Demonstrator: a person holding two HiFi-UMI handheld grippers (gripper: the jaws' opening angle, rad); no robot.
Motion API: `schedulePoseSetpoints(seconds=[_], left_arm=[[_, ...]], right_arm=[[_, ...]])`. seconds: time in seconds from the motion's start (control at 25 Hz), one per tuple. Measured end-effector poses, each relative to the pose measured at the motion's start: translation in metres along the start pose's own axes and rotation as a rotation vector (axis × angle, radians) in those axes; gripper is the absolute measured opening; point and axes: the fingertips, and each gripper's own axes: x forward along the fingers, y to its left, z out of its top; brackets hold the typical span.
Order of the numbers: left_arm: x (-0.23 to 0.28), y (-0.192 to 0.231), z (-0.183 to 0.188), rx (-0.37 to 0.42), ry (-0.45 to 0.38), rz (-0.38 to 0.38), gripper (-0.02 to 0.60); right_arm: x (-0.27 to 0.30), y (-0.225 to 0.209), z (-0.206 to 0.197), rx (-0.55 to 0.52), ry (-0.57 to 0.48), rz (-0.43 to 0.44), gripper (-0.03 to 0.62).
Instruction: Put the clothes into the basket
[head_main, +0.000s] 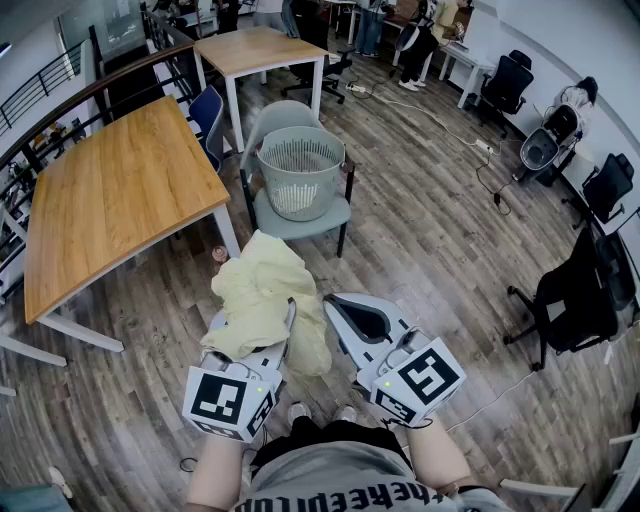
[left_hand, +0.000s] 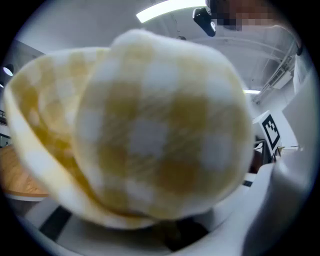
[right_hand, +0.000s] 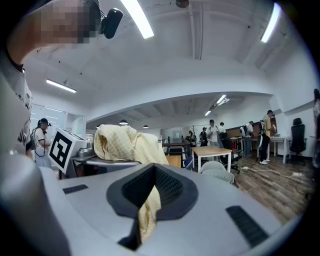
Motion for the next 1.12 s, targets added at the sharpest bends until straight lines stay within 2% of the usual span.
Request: schedulePoseSetpoints(seconds=[0.52,0.76,1.12], left_arm=[[0.007,0.005,-0.003,0.008,0.002,-0.015,0.170],[0.010,0.008,-0.002,0.007,-0.009,-0.036,0.170],[0.041,0.011,-0.011,-0.007,-0.003,-0.031,0.172]], right_arm=[[0.007,-0.002,-0.005,-0.008,0.008,-0.013,0.009],[0.007,-0.005,-0.002,-0.003,-0.013,-0.048,0.010],[0.014,-0.033,-0.013,-0.035,0.027,-0.049,0.009]])
